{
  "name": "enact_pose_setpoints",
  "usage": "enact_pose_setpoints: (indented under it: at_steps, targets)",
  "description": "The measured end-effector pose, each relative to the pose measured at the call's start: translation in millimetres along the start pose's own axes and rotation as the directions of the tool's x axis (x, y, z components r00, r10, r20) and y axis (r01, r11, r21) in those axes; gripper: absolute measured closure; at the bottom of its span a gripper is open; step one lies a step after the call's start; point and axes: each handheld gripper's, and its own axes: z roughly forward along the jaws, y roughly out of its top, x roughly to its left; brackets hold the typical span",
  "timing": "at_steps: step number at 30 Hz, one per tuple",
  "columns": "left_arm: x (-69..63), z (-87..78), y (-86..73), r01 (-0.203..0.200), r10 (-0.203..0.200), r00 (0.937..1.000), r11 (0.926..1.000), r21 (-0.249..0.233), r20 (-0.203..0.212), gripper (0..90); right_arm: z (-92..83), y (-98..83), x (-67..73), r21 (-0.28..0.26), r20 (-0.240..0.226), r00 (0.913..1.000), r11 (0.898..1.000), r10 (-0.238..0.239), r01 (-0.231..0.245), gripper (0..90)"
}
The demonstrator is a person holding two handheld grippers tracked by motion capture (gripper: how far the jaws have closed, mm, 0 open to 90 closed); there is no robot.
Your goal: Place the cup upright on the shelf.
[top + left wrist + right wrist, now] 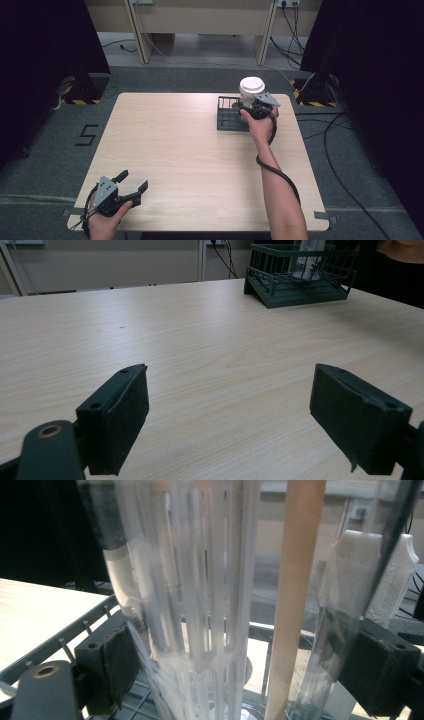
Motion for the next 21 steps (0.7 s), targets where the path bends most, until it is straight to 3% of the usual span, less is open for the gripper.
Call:
enact_pose_setpoints:
  at_steps: [12,21]
  targets:
    - [-0.5,0.0,0.2,-0.006,0.006,1.0,1.0,0.002,0.002,15.5,-14.4,-3.9,3.3,0.001,0.005,0.9999,1.0,0.013,-0.013,15.0]
    - [-0.7,-0.4,0.2,-0.006,0.006,1.0,1.0,0.001,-0.001,15.5,-31.5,-6.0,3.9,-0.008,-0.014,0.9998,1.0,-0.011,0.011,14.8]
